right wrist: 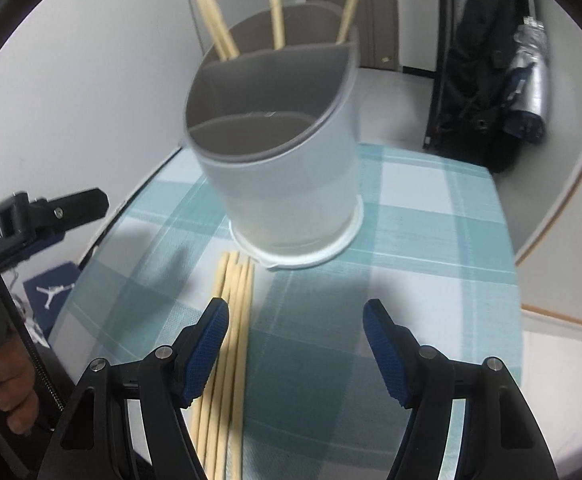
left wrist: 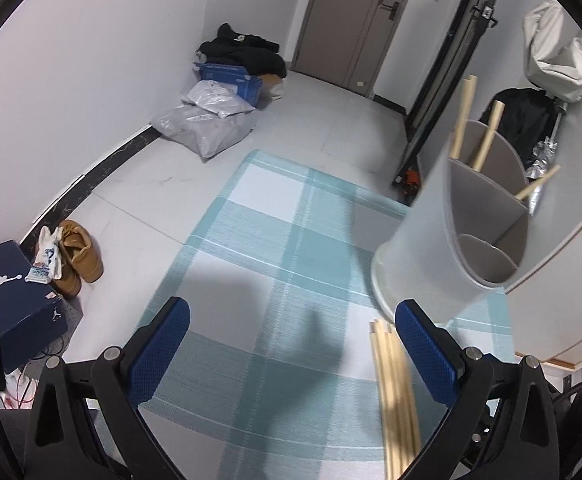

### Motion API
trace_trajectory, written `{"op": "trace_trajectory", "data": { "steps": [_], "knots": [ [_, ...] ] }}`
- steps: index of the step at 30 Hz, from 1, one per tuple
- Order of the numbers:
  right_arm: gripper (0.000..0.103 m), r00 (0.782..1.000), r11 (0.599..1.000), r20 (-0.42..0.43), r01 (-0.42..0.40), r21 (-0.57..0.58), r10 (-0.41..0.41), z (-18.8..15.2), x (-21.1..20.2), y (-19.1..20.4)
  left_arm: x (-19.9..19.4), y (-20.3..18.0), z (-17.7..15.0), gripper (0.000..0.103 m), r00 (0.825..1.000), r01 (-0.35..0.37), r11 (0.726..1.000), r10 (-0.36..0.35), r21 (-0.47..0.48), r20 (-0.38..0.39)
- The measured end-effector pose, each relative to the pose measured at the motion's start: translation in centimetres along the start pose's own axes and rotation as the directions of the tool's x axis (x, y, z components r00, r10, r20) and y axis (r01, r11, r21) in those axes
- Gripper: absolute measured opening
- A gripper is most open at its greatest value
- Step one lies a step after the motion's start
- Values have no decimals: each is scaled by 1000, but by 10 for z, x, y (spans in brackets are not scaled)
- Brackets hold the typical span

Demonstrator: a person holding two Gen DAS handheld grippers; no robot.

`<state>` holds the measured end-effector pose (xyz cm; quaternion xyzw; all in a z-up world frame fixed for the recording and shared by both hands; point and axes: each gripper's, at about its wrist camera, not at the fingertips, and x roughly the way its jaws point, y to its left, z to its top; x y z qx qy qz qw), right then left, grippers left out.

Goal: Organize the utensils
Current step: 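Move both open grippers down toward the chopstick bundle beside the holder, then close the right gripper on one chopstick from the bundle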

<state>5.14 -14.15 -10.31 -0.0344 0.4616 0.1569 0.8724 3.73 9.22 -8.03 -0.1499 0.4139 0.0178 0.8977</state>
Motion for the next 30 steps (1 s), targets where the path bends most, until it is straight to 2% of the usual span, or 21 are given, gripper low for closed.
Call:
{"op": "trace_trajectory", "data": {
  "steps": [2,5,7,11,14,18,30],
  "knots": [
    [67,999,1000,-28,19,-16,-19,1,11,5,2,3,0,101,1000,-15,1000,15,-5,-12],
    [56,997,998,-66,48,-48,-51,1,24,11,3,7,0,101,999,-23,1000,23,-17,-22],
    [54,995,997,-79,51,-56,-56,0,29,15,5,10,1,101,999,-26,999,25,-19,-27],
    [46,992,997,-116,43,-60,-50,-3,38,21,5,14,1,101,999,-30,999,29,-29,-33],
    [44,992,998,-117,40,-39,-45,-2,38,19,5,15,1,101,999,-42,999,41,-23,-28],
    [35,992,999,-121,24,-29,-28,-2,38,18,8,19,2,101,998,-50,998,49,-25,-35],
    [31,991,999,-131,-12,-43,6,-1,37,23,10,24,2,101,997,-65,997,64,-36,-40]
  ]
}}
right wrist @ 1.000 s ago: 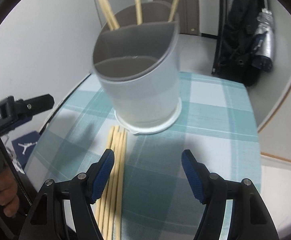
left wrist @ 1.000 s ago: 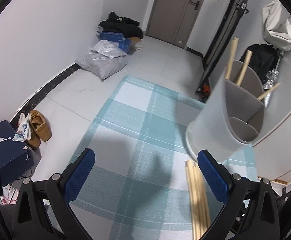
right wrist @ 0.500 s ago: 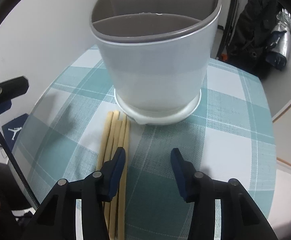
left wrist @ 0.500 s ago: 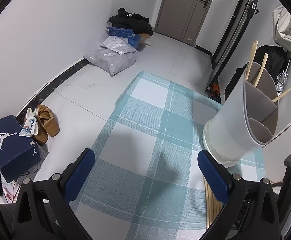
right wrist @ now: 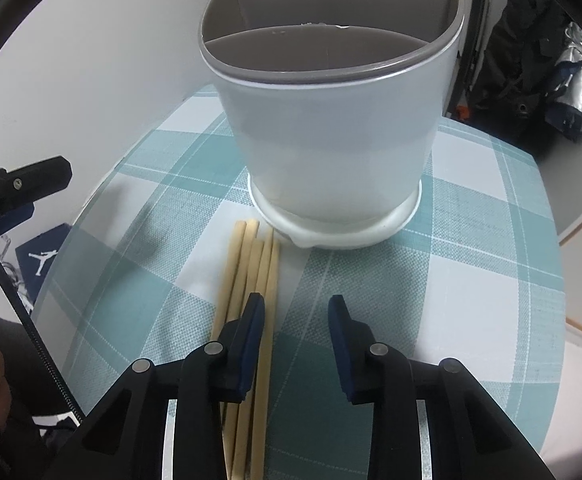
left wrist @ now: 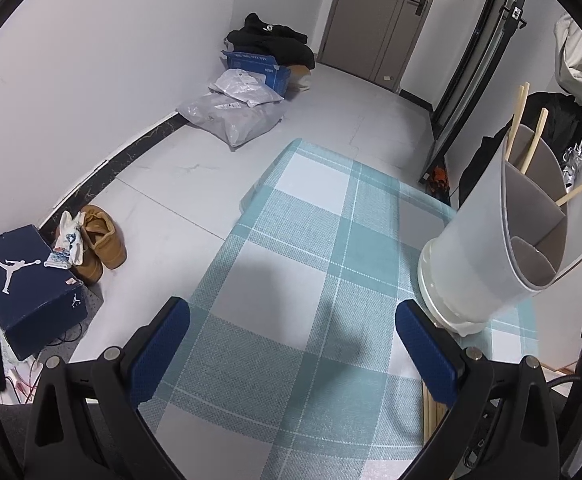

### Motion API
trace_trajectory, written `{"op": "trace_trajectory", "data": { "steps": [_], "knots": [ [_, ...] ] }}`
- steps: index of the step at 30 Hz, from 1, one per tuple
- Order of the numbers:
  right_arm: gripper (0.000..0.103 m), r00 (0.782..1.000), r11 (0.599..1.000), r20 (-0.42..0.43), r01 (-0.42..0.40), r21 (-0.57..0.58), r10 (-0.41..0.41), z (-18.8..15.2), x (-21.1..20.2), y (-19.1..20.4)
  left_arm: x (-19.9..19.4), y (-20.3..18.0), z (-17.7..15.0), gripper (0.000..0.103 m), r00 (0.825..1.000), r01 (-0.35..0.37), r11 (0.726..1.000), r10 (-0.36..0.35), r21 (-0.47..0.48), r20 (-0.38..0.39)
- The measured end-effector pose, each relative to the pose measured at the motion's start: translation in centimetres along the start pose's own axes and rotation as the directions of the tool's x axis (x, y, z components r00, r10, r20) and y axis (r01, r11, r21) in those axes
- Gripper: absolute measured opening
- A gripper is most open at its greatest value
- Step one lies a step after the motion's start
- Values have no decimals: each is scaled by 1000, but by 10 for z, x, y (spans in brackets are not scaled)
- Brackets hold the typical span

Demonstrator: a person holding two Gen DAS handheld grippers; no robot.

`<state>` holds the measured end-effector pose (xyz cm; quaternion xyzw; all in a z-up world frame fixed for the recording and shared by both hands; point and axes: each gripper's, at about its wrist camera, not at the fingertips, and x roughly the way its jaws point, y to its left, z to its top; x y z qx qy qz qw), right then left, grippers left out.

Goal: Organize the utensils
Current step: 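Close the right gripper on one chopstick from the bundle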

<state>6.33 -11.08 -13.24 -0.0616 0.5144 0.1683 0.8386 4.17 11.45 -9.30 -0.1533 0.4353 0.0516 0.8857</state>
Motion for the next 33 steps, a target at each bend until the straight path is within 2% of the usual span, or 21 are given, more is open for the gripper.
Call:
{"op": "trace_trajectory", "data": {
  "steps": [4,5,8,14,22,27,33],
  "knots": [
    [29,1000,1000,-3,6,-15,-6,3,2,2,-2,0,0,101,1000,-10,1000,10,11,9],
    [24,1000,1000,-5,10,-16,-10,4,3,2,-2,0,0,101,1000,-11,1000,11,11,11],
    [19,999,999,-12,31,-34,-32,7,4,2,-2,0,0,101,1000,-12,1000,12,11,14],
    [20,999,997,-11,43,-65,-44,9,8,8,-3,0,1,101,1000,-19,1000,18,18,20],
    [21,998,985,3,59,-162,-60,21,15,26,-5,2,2,101,999,-33,999,32,20,24],
    [5,1000,981,1,15,-193,-15,25,20,27,-2,5,1,101,999,-36,999,35,22,12],
    [5,997,994,-23,-69,-86,67,20,16,9,7,2,-3,101,998,40,999,-39,23,-54]
  ]
}}
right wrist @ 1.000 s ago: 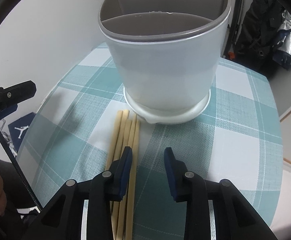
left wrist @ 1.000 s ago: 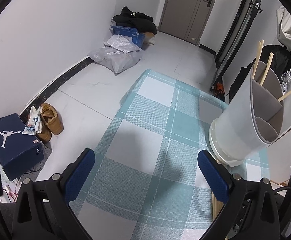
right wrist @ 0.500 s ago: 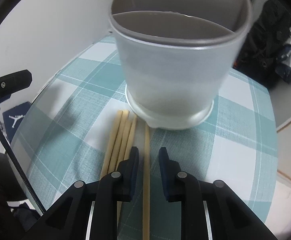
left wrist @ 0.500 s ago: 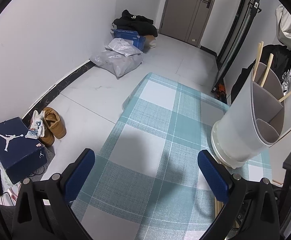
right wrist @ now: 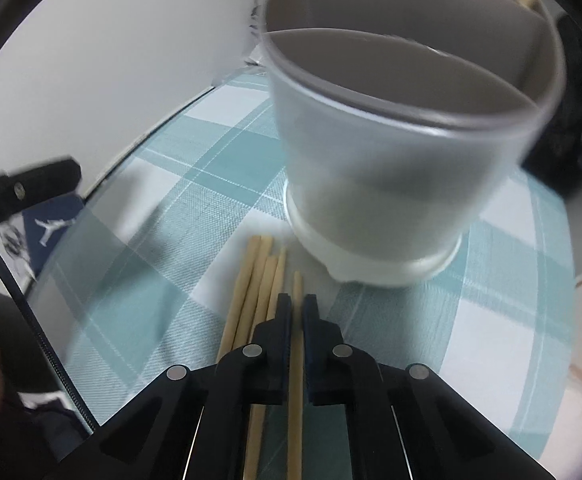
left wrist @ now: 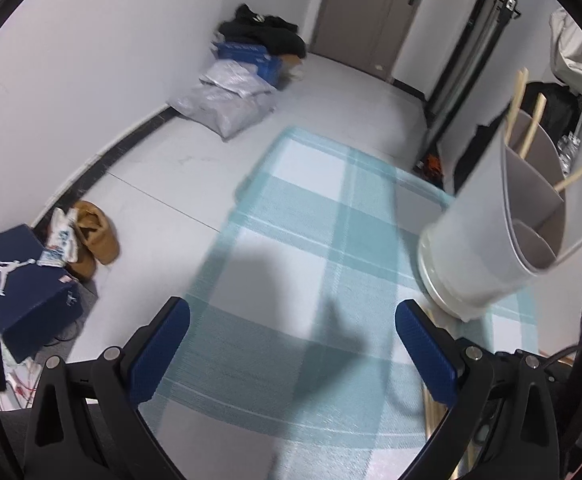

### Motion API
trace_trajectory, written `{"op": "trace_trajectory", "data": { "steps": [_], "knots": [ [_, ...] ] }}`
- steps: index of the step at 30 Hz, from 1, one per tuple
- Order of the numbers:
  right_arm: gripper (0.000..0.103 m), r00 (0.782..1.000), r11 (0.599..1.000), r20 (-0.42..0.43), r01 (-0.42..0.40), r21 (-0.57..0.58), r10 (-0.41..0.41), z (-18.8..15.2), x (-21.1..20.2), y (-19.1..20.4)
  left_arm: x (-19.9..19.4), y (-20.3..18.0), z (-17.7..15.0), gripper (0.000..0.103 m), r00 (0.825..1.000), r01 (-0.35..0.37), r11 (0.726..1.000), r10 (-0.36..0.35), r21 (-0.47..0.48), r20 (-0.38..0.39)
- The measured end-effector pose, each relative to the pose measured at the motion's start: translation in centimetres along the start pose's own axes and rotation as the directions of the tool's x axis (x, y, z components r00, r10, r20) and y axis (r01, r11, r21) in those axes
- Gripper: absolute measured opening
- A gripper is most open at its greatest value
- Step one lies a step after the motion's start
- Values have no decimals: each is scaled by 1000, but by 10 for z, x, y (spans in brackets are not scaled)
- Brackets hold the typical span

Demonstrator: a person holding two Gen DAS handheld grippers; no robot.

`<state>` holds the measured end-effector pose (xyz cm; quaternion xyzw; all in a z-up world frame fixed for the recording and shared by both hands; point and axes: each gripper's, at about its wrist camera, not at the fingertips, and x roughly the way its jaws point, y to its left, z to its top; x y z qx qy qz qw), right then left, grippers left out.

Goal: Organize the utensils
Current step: 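Close the right gripper on one chopstick from the bundle, then grasp another chopstick with the left gripper while the right gripper lifts its chopstick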

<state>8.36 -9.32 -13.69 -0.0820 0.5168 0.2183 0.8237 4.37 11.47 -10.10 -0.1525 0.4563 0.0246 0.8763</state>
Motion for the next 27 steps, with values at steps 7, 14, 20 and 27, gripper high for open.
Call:
{"op": "trace_trajectory", "data": {
  "steps": [7,14,20,27],
  "knots": [
    [5,989,974,76,-136,179,124,-9,-30,-39,17,-27,-14,101,995,29,996,-20,88,-98],
    [5,943,883,212,-318,346,256,-20,-59,-78,27,-47,-25,101,988,15,985,13,174,-156],
    [5,939,892,243,-314,325,241,-27,-74,-79,35,-56,-30,101,981,11,981,27,193,-191],
    [5,939,919,267,-287,269,215,-30,-90,-70,35,-64,-34,101,983,-31,974,70,225,-168]
  ]
}}
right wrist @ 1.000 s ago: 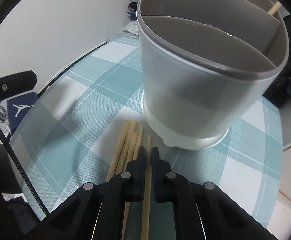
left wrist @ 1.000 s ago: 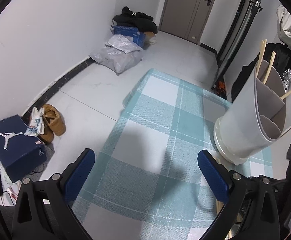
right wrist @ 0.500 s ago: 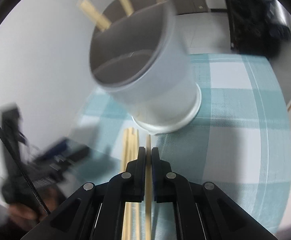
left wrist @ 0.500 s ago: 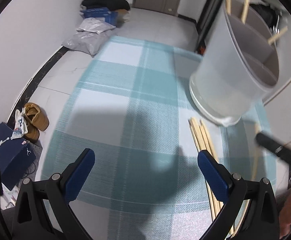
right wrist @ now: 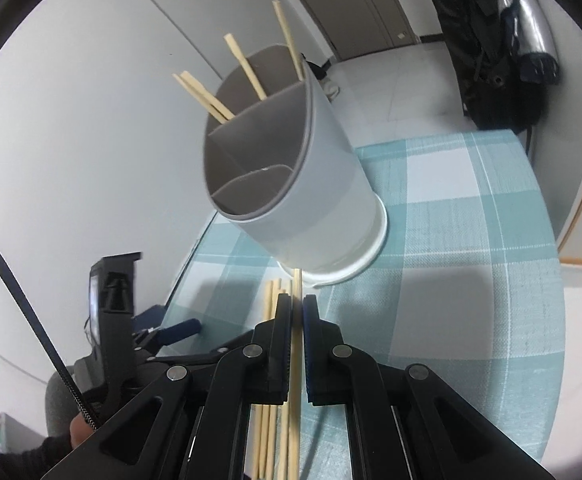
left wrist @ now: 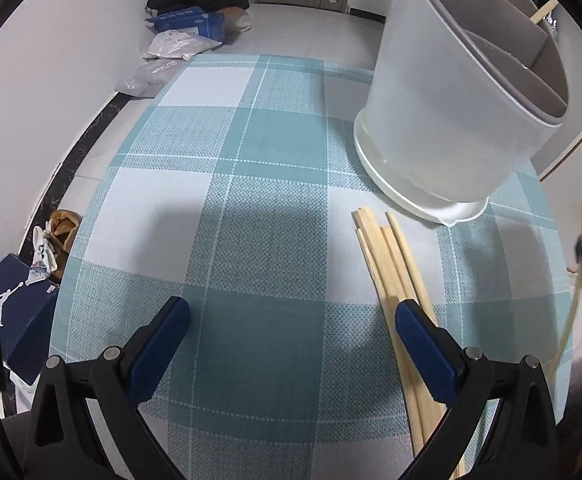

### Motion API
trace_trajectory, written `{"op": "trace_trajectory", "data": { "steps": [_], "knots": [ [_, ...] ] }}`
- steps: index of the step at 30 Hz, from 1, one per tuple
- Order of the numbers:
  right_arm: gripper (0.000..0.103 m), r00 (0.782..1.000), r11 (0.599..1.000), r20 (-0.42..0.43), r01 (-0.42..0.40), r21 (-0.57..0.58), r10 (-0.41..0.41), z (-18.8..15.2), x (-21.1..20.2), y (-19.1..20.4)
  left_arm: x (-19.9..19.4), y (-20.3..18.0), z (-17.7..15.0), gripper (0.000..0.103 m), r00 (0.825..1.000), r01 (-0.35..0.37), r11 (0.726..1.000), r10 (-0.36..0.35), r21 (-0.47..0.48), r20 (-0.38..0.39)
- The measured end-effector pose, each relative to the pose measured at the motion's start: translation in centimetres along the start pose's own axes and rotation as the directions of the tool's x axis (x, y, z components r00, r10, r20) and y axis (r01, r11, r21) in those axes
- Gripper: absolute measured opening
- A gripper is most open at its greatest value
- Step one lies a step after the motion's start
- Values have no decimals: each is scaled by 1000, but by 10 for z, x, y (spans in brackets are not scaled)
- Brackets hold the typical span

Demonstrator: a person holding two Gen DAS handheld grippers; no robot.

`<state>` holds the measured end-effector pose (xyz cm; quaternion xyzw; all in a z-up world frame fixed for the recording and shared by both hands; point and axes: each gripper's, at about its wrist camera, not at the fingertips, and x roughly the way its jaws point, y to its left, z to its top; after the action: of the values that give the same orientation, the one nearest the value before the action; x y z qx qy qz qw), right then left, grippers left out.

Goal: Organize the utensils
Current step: 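Grasp another chopstick with the left gripper while the right gripper lifts its chopstick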

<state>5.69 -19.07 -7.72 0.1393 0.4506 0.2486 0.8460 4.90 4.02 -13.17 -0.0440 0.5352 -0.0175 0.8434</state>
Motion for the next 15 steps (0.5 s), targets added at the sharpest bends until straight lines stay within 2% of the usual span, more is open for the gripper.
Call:
{"op": "trace_trajectory", "data": {
  "steps": [6,15],
  "knots": [
    [5,1000,999,14,13,-31,-12,0,-3,6,3,-2,5,101,1000,-14,999,14,-30,1],
    [5,999,999,26,22,-37,-21,1,-11,5,9,-6,9,101,999,-49,999,49,-19,2]
  ]
}}
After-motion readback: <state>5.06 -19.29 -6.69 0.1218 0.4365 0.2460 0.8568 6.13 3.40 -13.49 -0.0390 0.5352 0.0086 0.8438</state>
